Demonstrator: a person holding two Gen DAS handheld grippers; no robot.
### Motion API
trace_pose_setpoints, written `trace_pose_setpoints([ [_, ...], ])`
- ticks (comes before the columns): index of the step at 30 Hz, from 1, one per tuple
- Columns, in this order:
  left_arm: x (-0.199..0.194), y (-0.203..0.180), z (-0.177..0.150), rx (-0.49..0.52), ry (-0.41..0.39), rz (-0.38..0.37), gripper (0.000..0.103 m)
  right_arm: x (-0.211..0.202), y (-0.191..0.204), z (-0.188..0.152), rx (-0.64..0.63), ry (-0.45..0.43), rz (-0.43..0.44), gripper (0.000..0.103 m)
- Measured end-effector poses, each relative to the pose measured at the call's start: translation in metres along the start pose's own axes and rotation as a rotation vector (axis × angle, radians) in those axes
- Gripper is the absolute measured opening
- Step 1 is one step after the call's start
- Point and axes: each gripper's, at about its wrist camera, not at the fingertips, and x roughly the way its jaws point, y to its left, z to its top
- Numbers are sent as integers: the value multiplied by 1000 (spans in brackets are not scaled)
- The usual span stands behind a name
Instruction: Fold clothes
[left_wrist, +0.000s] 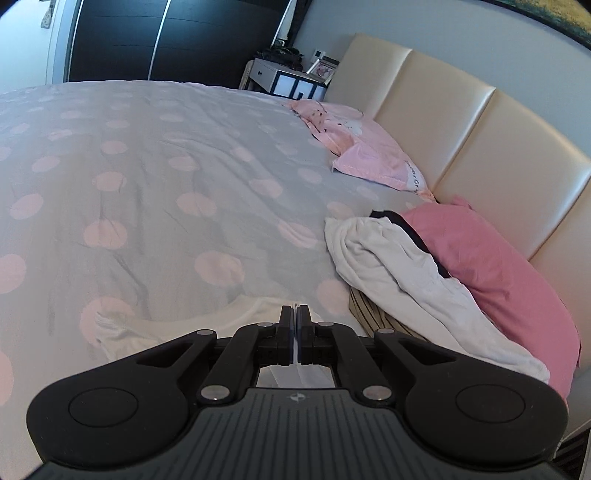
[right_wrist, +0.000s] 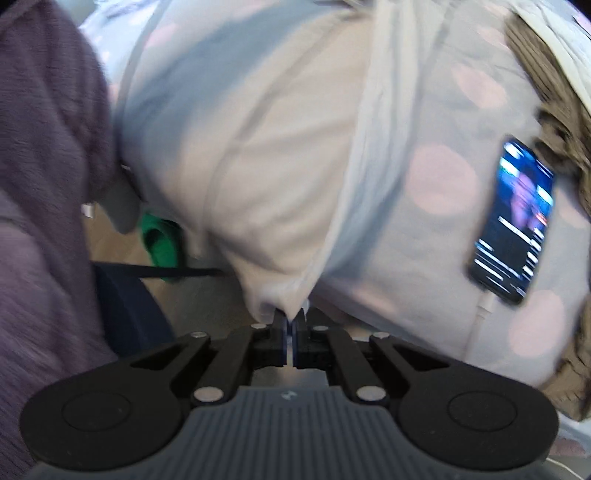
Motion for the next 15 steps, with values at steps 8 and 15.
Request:
trace_pose_setpoints([
  [8,10,30,1,-50,5,45,0,27,59,38,-35,-60,154,2],
  [15,22,53,-15,-27,64,130,0,57,65,52,-13,-44,213,2],
])
